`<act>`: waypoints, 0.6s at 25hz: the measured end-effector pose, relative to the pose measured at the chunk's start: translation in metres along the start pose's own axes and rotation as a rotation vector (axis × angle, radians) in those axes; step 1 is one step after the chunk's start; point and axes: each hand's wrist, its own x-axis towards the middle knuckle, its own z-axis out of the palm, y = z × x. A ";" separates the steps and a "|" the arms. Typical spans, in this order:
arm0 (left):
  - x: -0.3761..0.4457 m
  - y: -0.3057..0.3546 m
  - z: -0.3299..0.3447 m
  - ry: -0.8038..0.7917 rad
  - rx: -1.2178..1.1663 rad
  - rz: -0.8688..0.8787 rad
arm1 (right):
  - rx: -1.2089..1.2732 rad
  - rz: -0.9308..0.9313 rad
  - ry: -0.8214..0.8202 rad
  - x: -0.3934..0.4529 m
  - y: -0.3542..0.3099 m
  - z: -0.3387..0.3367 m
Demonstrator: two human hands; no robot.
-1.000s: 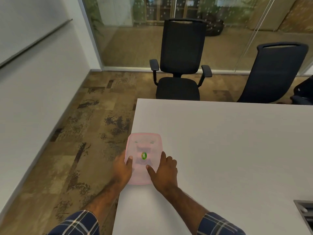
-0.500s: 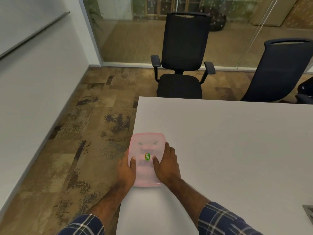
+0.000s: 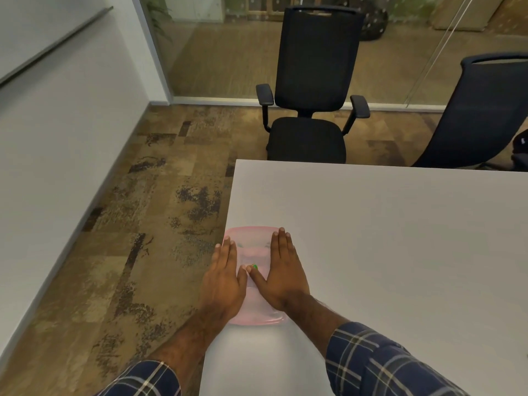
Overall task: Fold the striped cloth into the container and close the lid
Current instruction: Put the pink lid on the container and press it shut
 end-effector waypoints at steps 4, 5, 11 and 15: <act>0.001 -0.001 0.003 -0.010 0.022 -0.005 | 0.018 0.009 0.014 0.003 0.001 0.002; 0.001 -0.002 0.002 -0.013 0.015 -0.006 | 0.031 0.016 0.015 0.003 0.001 0.002; 0.001 -0.002 0.004 -0.005 -0.035 0.010 | 0.719 0.091 0.021 0.000 0.004 0.001; 0.002 -0.002 0.007 -0.026 -0.045 0.002 | 0.837 0.215 0.037 -0.001 0.010 -0.009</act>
